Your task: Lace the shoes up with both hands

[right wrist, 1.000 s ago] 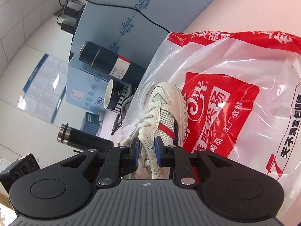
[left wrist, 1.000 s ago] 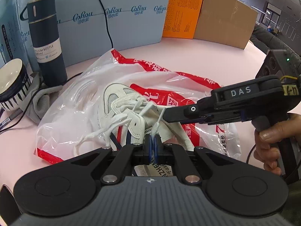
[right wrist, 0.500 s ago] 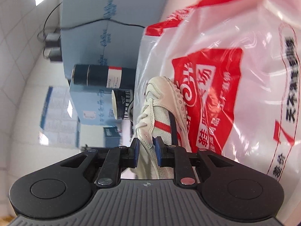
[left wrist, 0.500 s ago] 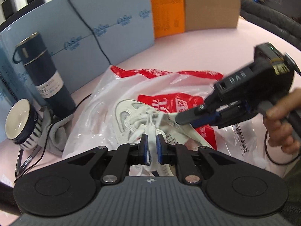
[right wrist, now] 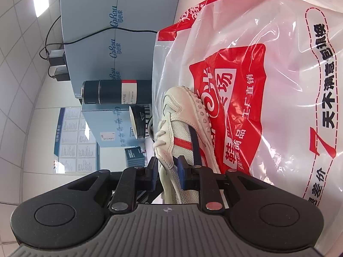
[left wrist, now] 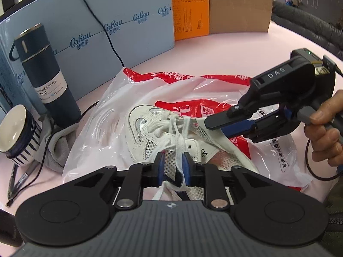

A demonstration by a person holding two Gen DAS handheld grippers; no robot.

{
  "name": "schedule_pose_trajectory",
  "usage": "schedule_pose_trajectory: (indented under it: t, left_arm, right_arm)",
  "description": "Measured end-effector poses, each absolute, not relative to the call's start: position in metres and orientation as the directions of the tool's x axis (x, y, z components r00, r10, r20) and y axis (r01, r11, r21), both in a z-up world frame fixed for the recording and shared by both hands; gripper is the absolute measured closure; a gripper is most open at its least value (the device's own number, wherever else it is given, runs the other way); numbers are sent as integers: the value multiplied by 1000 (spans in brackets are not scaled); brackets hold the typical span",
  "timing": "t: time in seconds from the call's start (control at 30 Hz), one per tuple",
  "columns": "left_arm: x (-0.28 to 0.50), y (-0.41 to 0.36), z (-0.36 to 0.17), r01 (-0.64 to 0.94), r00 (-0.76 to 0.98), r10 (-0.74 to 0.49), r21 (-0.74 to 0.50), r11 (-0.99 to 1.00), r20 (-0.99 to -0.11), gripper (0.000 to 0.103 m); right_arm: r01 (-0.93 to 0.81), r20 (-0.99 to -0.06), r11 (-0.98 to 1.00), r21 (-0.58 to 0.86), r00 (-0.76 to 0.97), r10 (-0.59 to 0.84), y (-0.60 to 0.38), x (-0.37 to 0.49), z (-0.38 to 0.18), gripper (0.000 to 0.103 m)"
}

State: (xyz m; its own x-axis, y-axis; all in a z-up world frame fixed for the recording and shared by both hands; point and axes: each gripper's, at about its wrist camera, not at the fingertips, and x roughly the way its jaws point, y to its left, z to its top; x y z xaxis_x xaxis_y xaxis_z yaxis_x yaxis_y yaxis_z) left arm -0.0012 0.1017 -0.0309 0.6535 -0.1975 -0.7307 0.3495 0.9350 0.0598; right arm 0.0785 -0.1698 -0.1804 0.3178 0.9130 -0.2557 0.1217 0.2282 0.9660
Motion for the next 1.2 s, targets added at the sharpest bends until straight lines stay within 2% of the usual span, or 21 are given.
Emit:
schedule_pose_trajectory:
  t: [0.2,0.33,0.43,0.63,0.7,0.77,0.8,1.0,1.03,1.1,1.2]
  left_arm:
    - [-1,113,-21,291,684,-222,-18,956,-695,73]
    - [-2,120,-11,257,710,-261,-104,961,-654,73]
    - [4,115,-18,235,706,-235,-92,968,-668,74]
    - [13,114,-34,196,693,-264,-176,965,-671,70]
    - [14,114,-39,202,696,-284,-200,959,-660,76]
    - [11,112,-42,225,710,-304,-206,953,-635,91]
    - [9,110,-41,215,725,-288,-191,958,-625,94]
    - [-7,122,-29,185,791,-272,-209,960,-549,98]
    - [-9,124,-26,194,794,-278,-209,959,-540,101]
    - [-13,126,-20,214,800,-292,-205,955,-524,101]
    - [-15,127,-14,241,801,-308,-195,951,-513,101]
  right_arm:
    - [102,-263,243,965,314,912,-168,79,-179,84]
    - [94,-268,251,963,311,912,-167,79,-178,84]
    - [93,-268,251,963,310,912,-167,80,-178,84]
    - [97,-268,250,963,320,909,-166,75,-176,83]
    - [95,-269,252,963,320,909,-166,76,-176,83]
    - [91,-270,255,963,318,909,-166,76,-176,83]
    - [88,-272,257,962,319,908,-166,77,-176,83]
    - [44,-298,300,953,316,901,-165,78,-171,79]
    - [29,-306,313,949,316,898,-164,78,-169,78]
    - [-49,-355,390,920,321,878,-161,78,-158,72]
    - [-208,-437,516,831,329,837,-149,76,-136,69]
